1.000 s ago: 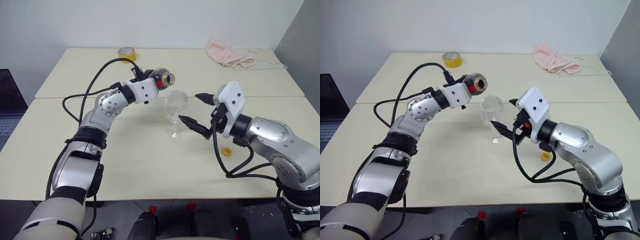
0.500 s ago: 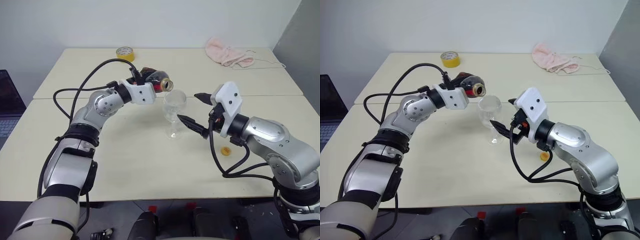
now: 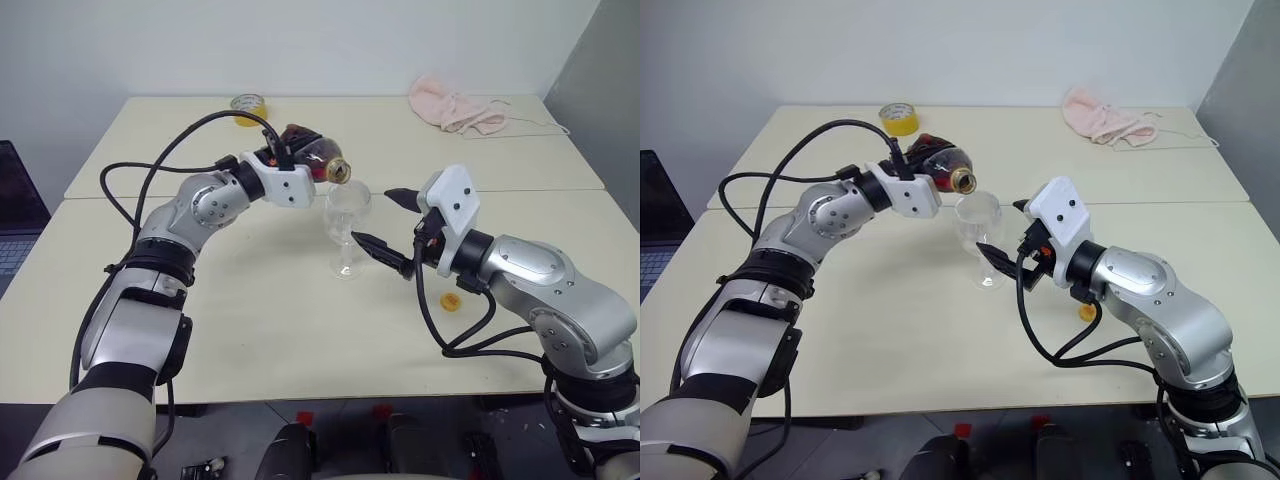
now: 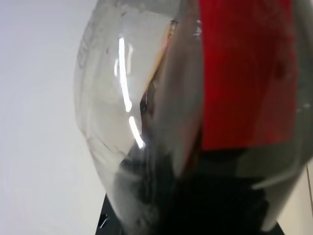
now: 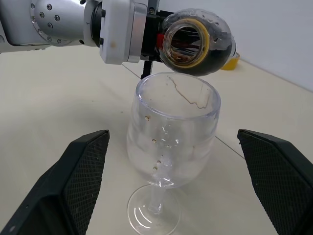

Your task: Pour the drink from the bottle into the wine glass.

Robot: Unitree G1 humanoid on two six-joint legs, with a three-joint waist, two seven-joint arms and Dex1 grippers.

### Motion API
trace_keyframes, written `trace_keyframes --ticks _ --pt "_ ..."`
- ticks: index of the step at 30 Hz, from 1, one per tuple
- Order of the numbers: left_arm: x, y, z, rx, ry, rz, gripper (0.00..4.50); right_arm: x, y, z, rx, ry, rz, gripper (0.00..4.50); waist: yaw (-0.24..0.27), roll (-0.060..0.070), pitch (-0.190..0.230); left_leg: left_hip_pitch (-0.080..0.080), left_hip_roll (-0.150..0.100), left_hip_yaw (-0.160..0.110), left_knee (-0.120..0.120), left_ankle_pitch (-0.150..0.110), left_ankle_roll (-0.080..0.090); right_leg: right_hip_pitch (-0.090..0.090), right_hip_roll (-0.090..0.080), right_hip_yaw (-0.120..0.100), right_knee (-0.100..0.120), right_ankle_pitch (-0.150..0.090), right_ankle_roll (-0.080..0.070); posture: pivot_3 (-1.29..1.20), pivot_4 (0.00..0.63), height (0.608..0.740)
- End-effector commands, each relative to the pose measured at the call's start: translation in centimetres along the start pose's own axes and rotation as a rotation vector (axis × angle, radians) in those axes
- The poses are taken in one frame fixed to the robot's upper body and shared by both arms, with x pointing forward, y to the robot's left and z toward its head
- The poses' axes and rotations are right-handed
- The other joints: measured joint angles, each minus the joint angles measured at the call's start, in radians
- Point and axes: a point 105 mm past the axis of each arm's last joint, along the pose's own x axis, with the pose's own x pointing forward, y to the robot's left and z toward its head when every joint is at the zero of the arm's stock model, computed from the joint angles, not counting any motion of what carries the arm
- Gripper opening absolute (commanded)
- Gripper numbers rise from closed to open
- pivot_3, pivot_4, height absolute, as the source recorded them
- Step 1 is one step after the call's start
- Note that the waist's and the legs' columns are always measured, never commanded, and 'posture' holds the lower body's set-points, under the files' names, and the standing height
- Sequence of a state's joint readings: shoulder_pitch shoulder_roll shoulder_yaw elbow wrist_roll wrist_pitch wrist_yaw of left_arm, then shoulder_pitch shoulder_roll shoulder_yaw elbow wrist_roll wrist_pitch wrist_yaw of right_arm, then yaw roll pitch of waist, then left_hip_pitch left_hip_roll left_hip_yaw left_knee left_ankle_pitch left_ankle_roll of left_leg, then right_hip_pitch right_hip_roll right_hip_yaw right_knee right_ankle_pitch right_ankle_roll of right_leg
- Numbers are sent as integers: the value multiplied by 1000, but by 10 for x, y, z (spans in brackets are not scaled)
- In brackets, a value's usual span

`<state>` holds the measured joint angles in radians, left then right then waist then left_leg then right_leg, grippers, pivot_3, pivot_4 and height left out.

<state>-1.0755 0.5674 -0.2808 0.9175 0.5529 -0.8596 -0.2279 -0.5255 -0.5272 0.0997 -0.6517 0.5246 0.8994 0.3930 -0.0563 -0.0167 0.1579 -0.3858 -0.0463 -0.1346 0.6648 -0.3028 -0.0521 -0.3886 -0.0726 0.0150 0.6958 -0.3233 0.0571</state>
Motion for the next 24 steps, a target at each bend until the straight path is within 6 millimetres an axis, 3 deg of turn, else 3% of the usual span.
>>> trace_keyframes --ticks 1,24 --pt "2 32 7 74 -35 86 792 -1 1 11 -33 -40 -3 4500 0 0 0 0 0 0 0 0 0 0 0 0 0 0 0 0 150 740" --pt "0 36 4 207 -20 94 756 1 3 12 -30 -38 12 4500 0 0 0 0 -8 -2 0 0 0 -1 -2 1 1 0 0 0 150 740"
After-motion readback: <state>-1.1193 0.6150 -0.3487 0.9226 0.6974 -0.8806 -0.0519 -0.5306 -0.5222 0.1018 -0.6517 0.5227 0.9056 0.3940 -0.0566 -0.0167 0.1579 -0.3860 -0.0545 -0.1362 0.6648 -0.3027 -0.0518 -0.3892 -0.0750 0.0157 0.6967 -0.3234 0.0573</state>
